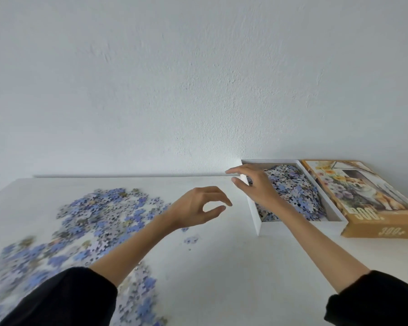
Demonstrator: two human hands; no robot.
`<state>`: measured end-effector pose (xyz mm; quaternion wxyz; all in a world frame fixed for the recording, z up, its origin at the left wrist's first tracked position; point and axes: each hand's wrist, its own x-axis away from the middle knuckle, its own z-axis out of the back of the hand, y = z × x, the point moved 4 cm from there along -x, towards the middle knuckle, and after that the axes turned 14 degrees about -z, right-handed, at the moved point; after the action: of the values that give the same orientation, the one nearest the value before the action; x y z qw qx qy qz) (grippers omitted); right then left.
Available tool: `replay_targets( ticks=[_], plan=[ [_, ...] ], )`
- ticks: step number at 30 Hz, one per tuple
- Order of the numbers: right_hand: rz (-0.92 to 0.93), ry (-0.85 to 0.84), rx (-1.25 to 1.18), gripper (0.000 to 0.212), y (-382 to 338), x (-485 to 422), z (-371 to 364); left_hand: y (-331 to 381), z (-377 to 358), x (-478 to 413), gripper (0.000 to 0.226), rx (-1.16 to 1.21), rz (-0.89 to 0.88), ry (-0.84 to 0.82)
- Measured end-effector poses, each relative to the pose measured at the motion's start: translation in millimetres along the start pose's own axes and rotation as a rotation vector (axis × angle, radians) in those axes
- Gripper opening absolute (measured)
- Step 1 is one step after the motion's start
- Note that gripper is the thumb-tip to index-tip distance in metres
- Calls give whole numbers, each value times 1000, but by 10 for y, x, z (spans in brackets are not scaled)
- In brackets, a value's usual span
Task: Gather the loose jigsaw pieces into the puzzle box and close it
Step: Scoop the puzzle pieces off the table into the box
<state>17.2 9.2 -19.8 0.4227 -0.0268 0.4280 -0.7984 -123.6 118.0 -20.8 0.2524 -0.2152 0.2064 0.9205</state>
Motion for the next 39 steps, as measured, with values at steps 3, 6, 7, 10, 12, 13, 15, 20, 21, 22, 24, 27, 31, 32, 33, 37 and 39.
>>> replay_targets(
  ticks=[3, 6, 7, 10, 12, 13, 15, 20, 21, 22, 24, 27, 31, 32, 33, 37, 39],
  plan=[
    [-5, -25, -10, 21, -227, 63, -314, -44, 240, 367, 26, -16, 75, 22],
    [-34, -77, -36, 22, -433, 124, -681, -133, 480, 776, 28, -35, 148, 30],
    [-32, -88, -46, 23, -505, 144, -804, -158, 557, 917, 29, -45, 160, 35],
    [-5, -110, -76, 24, -723, 213, -1160, -232, 755, 1352, 33, -71, 210, 47],
    [-1, -139, -87, 24, -834, 261, -1398, -286, 861, 1637, 34, -82, 237, 58],
    [-4, -153, -85, 23, -873, 286, -1518, -323, 907, 1777, 36, -93, 251, 59],
    [-20, -159, -46, 26, -931, 319, -1744, -422, 985, 2062, 49, -114, 320, 48],
    [-240, -120, 247, 47, -823, 283, -2106, -764, 1176, 2792, 92, -178, 616, 63],
    [-294, -115, 283, 51, -766, 274, -2134, -843, 1218, 2923, 103, -177, 700, 73],
    [-338, -112, 312, 54, -714, 259, -2155, -917, 1254, 3041, 113, -172, 789, 83],
    [-384, -124, 335, 61, -654, 221, -2189, -1038, 1290, 3216, 128, -161, 923, 81],
    [-379, -170, 317, 71, -663, 124, -2273, -1131, 1252, 3282, 130, -169, 951, 8],
    [-385, -183, 195, 99, -703, -72, -2355, -1342, 1254, 3187, 130, -121, 917, 30],
    [-389, -192, 169, 103, -709, -133, -2375, -1422, 1265, 3168, 130, -85, 917, 49],
    [-392, -206, 154, 106, -715, -194, -2399, -1495, 1278, 3148, 130, -48, 912, 64],
    [-410, -265, 86, 83, -747, -403, -2532, -1701, 1320, 3014, 126, 58, 850, 78],
    [-409, -307, 39, 74, -769, -484, -2588, -1765, 1328, 2935, 118, 100, 798, 87]
  ],
)
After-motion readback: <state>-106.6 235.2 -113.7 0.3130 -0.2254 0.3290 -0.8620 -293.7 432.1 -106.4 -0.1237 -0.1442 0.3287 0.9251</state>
